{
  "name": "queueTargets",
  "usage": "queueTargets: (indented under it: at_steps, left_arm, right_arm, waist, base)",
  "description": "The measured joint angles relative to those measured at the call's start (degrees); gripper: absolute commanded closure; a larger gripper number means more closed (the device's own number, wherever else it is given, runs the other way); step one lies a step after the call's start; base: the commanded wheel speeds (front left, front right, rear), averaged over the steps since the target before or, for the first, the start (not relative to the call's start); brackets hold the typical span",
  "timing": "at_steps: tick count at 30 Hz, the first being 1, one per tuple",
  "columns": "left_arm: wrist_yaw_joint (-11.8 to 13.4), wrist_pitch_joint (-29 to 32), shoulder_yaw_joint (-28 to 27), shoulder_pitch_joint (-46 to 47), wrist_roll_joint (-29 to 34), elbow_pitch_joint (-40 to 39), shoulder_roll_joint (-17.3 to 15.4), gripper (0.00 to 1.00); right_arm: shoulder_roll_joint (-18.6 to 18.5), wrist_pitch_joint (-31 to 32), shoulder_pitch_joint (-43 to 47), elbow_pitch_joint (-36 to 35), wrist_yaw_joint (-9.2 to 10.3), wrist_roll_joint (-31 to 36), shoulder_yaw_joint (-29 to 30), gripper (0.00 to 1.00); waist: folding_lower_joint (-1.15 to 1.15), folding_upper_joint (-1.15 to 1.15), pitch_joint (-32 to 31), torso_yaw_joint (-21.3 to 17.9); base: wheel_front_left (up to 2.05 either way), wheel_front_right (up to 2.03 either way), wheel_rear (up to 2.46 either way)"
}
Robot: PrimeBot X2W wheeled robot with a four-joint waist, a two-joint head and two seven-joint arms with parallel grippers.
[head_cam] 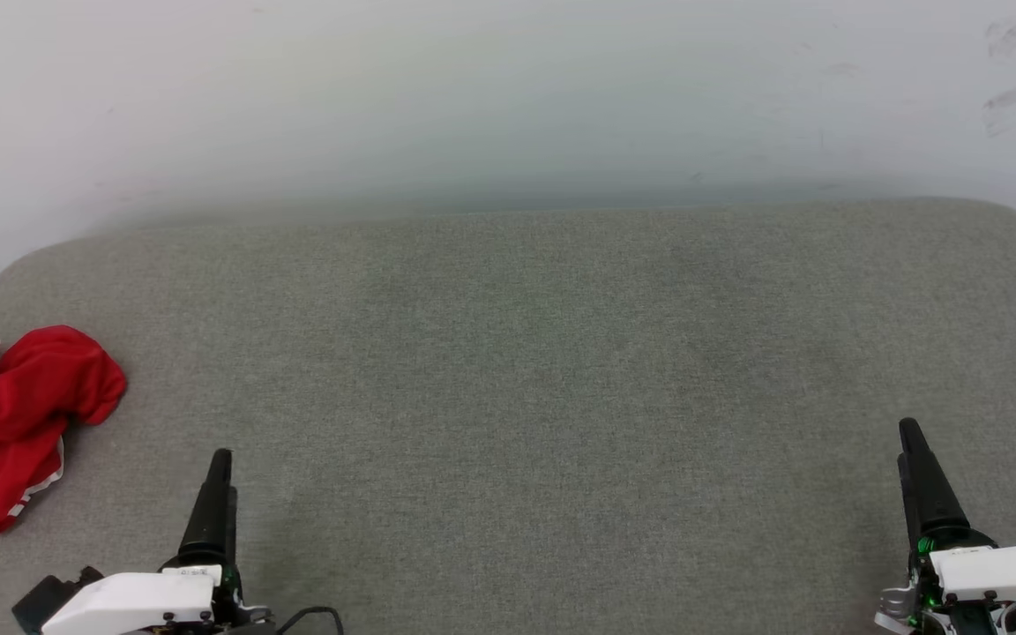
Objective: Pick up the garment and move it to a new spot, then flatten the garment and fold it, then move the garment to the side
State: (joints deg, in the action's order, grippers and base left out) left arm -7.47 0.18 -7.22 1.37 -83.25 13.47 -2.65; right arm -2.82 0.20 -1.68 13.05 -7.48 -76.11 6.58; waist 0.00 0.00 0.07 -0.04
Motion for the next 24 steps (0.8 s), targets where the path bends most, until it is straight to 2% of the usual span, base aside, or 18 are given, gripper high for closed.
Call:
queueTargets:
  at_steps: [10,14,19,24]
  left_arm:
    - [0.1,-2.2,-3.7,0.0,10.3,-4.6,0.0,0.0]
    - [1.8,-3.0,-4.8,0.0,15.4,-7.1,0.0,0.0]
    - [2.4,-3.9,-3.8,-0.5,20.4,-10.9,0.0,0.0]
    - [3.2,-4.9,-1.3,-1.6,30.2,-14.8,-0.1,0.0]
  right_arm:
    - [0.0,-2.2,0.5,-4.2,0.0,14.9,0.5,0.0]
    - [0.0,-3.0,0.5,-6.5,-0.01,21.2,0.3,0.0]
    - [0.0,-3.9,0.5,-9.5,-0.01,29.9,-0.8,0.0]
    - [0.0,-4.8,0.9,-11.3,-0.01,37.4,-2.1,0.0]
  waist:
    - [0.0,0.0,0.1,0.0]
    - [0.0,0.0,0.2,-0.1]
    - [0.0,0.0,0.3,0.0]
    - [0.0,0.0,0.3,0.0]
  base:
    - [0.0,0.0,0.0]
    - [0.0,0.0,0.0]
    - [0.0,0.0,0.0]
    - [0.0,0.0,0.0]
